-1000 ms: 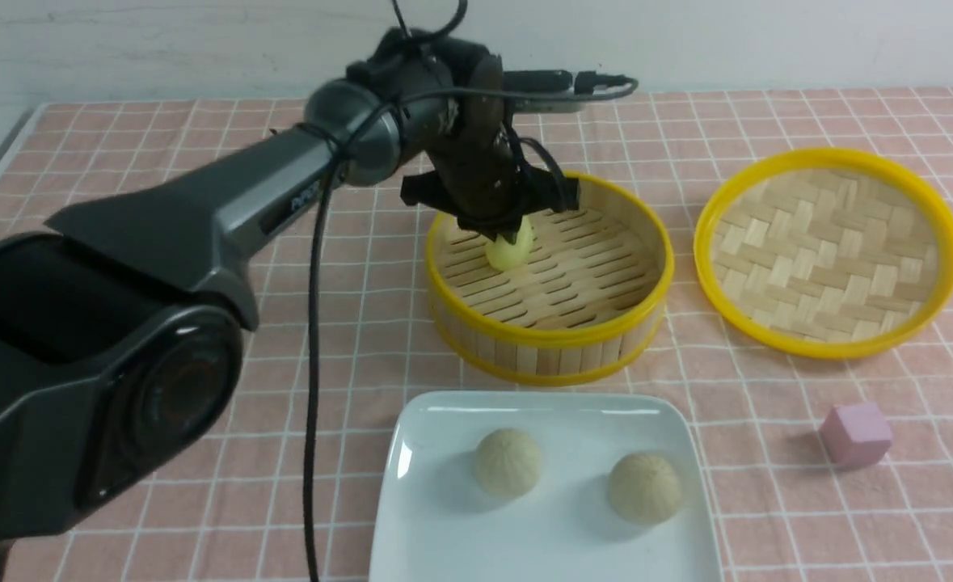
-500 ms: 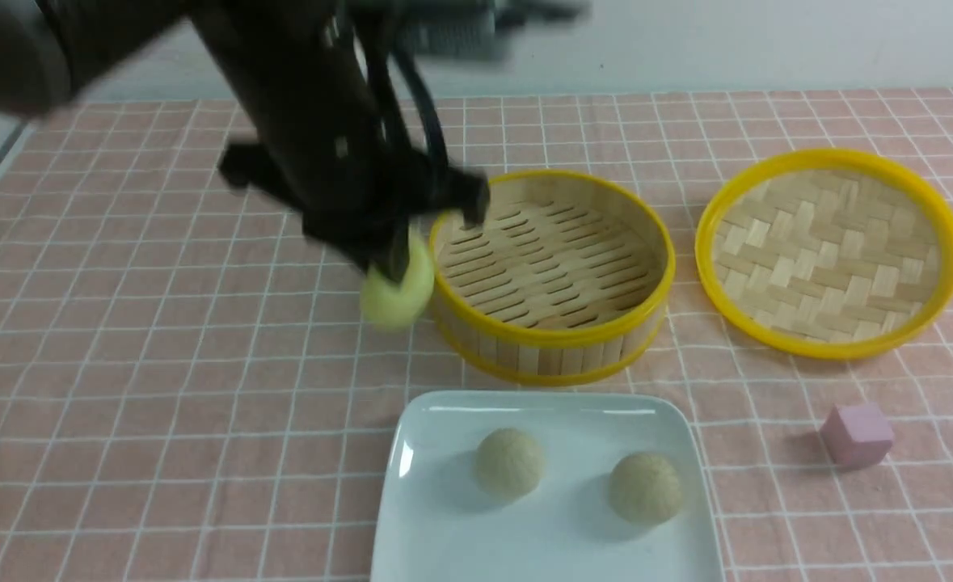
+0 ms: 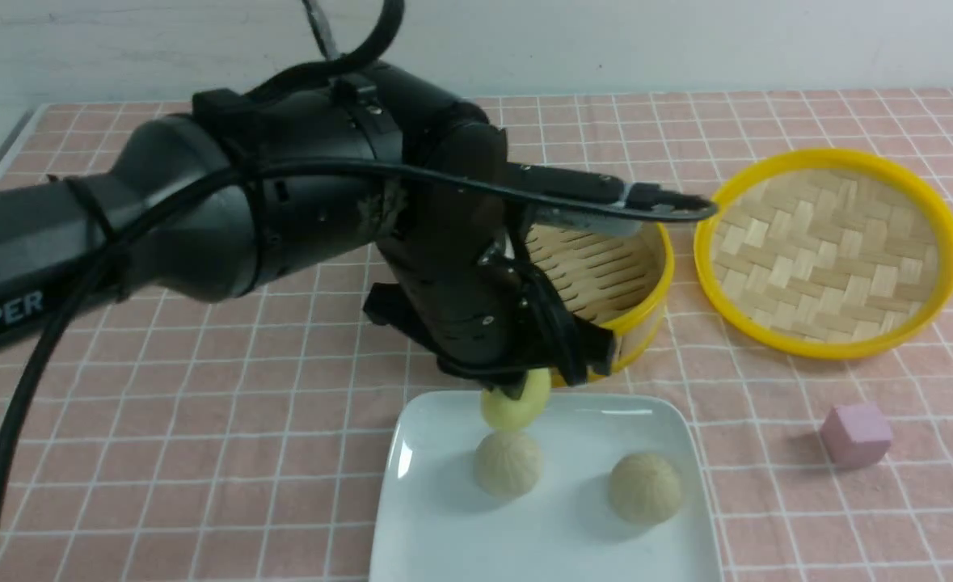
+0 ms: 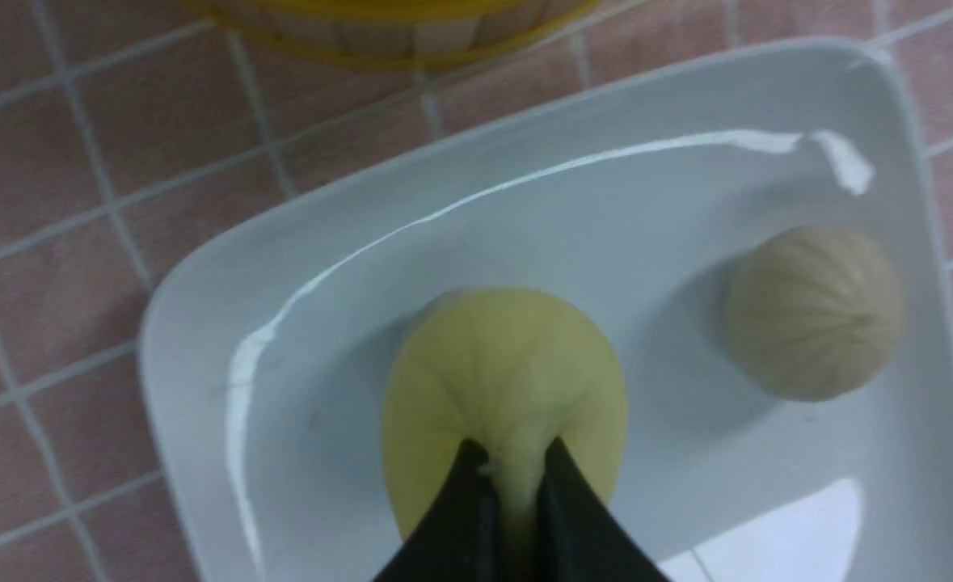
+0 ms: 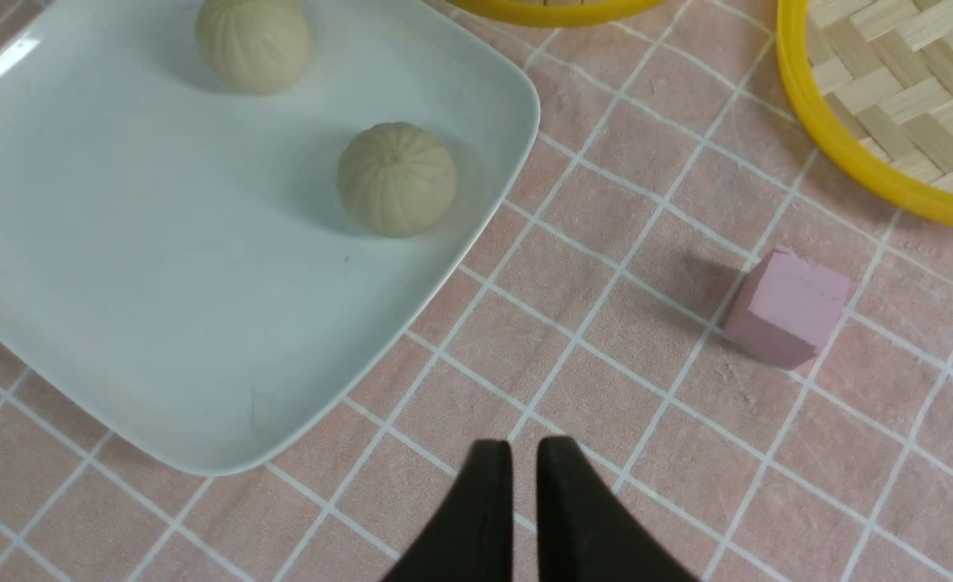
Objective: Put the steamed buns into the plate on the pink tablecloth.
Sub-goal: 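Carry the bun from the bamboo steamer to the plate with the left gripper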
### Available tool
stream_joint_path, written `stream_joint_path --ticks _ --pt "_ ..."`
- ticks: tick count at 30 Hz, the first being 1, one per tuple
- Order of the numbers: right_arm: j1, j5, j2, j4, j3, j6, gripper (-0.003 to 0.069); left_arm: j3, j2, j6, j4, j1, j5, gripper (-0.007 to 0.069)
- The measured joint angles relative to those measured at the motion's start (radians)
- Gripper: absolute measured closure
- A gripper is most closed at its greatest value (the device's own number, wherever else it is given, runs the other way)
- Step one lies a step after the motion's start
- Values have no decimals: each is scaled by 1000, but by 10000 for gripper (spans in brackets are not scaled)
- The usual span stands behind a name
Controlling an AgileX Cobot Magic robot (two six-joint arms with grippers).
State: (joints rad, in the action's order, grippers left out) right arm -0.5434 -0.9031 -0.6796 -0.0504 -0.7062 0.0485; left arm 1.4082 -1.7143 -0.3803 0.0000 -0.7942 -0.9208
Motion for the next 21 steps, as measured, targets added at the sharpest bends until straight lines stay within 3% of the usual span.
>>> stream_joint_path --ticks 5,11,17,21 --pt "0 2 0 0 0 0 577 9 -27 -5 0 -86 49 602" --pt "0 5 0 0 0 0 575 10 -100 -76 0 -98 6 588" --pt "0 5 0 0 0 0 571 10 -149 -98 -17 -98 -38 501" --pt "0 5 0 -1 0 0 570 10 -183 -95 -35 -102 -37 377"
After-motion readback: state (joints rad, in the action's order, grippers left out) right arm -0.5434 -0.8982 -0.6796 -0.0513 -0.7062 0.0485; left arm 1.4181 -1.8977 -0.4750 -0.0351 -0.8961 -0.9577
